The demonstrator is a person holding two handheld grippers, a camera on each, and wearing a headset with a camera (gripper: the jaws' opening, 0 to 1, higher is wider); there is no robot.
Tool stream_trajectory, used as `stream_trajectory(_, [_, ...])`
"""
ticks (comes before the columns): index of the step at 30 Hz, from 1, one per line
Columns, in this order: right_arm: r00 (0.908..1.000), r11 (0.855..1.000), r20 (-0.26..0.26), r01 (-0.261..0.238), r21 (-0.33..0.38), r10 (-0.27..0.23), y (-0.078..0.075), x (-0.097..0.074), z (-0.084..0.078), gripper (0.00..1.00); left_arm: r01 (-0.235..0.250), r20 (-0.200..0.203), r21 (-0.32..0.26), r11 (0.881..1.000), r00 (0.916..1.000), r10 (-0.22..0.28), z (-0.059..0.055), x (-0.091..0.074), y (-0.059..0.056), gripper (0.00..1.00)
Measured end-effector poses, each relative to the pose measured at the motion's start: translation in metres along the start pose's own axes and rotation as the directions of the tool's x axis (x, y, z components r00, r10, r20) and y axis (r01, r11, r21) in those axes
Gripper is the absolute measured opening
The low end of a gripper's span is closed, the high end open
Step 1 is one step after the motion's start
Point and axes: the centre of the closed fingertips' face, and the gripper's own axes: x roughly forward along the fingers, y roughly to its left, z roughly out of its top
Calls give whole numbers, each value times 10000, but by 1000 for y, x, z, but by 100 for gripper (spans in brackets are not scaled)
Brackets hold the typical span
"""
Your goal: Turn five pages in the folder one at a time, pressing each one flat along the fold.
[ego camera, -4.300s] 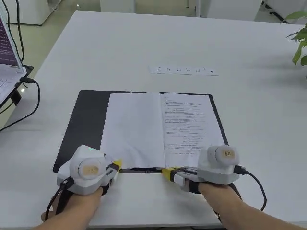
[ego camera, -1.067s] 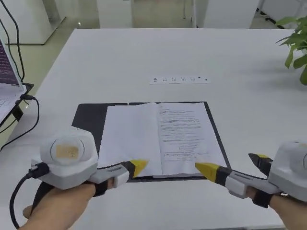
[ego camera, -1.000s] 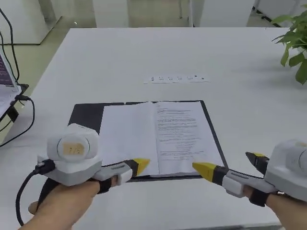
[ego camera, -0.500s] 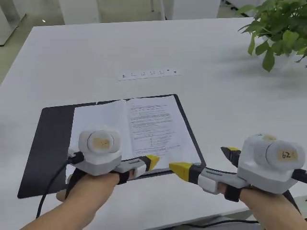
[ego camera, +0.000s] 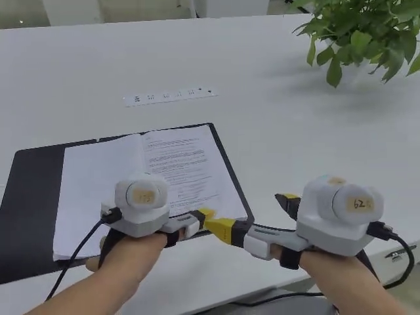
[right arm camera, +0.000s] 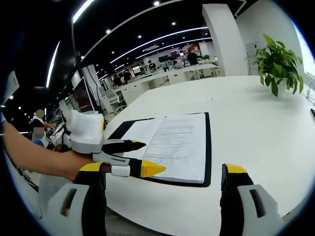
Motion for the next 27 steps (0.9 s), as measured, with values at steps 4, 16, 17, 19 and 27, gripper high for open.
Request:
stream_trajectory(4, [10000, 10000, -1, 22, 37, -22, -3, 0, -1, 97, 59, 36, 57, 10000, 10000, -59, -3, 13, -7, 74])
stream_trajectory(16, [10000, 9998, 28, -28, 175, 28, -6, 1, -1, 96, -8, 413, 433, 9991, 9991, -10, -3, 35, -20, 63])
stream_trajectory(17, [10000, 9998, 53, -41, 179, 40, -6, 1, -1, 96, -60, 435, 540, 9985, 9990, 36, -5, 37, -20, 62])
stream_trajectory(19, [10000, 9998, 57, -29, 218, 28, -6, 1, -1, 96, -150, 400, 654, 9977, 9991, 124, -9, 40, -21, 61])
stream_trajectory(27, [10000, 9992, -29, -65, 383, 66, -5, 5, -6, 95, -718, 406, 1396, 9876, 9969, 667, -23, 41, -16, 54])
